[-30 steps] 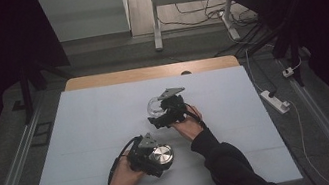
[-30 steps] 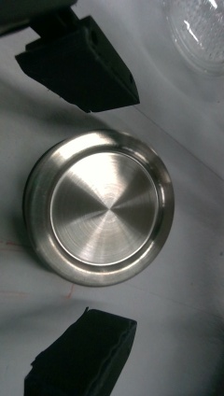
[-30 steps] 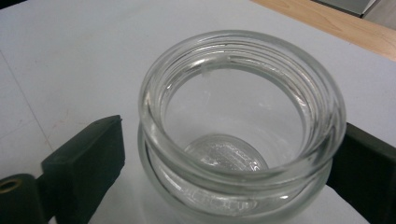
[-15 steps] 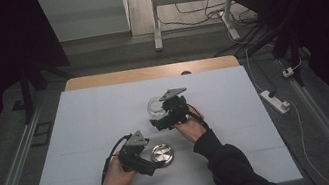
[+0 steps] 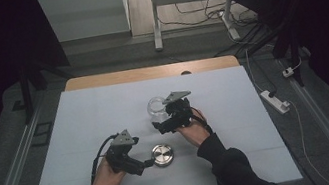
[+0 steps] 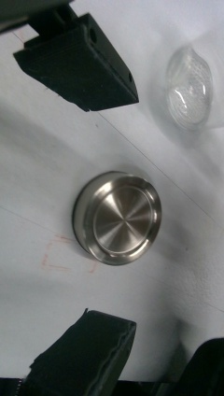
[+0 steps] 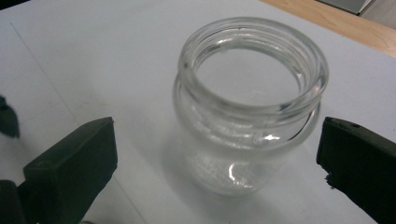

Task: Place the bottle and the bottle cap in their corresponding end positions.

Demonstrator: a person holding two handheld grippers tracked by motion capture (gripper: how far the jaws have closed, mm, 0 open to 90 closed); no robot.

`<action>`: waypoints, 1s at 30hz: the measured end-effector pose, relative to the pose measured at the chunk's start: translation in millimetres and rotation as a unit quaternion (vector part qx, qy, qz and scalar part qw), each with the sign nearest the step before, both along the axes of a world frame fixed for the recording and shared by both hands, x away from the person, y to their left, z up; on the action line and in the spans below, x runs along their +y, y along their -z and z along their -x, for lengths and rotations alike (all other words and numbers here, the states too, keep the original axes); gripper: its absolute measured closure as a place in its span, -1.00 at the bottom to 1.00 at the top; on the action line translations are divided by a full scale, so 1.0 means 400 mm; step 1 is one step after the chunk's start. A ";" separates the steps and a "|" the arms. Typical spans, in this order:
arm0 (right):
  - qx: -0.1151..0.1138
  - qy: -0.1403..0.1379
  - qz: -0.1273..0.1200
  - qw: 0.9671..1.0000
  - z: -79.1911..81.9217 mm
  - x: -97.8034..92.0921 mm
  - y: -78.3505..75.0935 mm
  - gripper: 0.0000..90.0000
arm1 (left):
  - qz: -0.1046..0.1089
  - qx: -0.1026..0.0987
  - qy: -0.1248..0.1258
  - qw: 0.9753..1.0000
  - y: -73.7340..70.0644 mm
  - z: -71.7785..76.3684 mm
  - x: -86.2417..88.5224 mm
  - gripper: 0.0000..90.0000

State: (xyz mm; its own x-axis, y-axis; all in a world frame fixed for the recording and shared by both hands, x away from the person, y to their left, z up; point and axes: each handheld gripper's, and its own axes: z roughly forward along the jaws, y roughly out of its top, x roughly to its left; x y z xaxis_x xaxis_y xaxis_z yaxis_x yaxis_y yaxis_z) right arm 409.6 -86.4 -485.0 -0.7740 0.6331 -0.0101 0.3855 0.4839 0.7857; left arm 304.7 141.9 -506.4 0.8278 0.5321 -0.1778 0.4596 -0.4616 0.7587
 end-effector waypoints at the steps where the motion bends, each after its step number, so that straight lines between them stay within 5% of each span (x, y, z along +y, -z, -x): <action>1: 0.000 -0.002 0.000 1.000 0.006 -0.003 0.000 -1.00 | 0.002 0.003 0.000 1.000 0.000 -0.001 0.005 -1.00; 8: 0.002 -0.007 -0.015 1.000 0.031 -0.028 -0.012 -1.00 | 0.008 0.017 0.000 1.000 -0.002 -0.001 0.030 -1.00; 24: -0.001 -0.029 0.005 1.000 0.107 -0.073 -0.009 -1.00 | 0.000 0.007 -0.021 1.000 -0.010 0.026 0.092 -1.00; 30: 0.006 -0.024 -0.012 1.000 0.130 -0.106 -0.015 -1.00 | 0.000 0.008 -0.025 1.000 -0.016 0.041 0.109 -1.00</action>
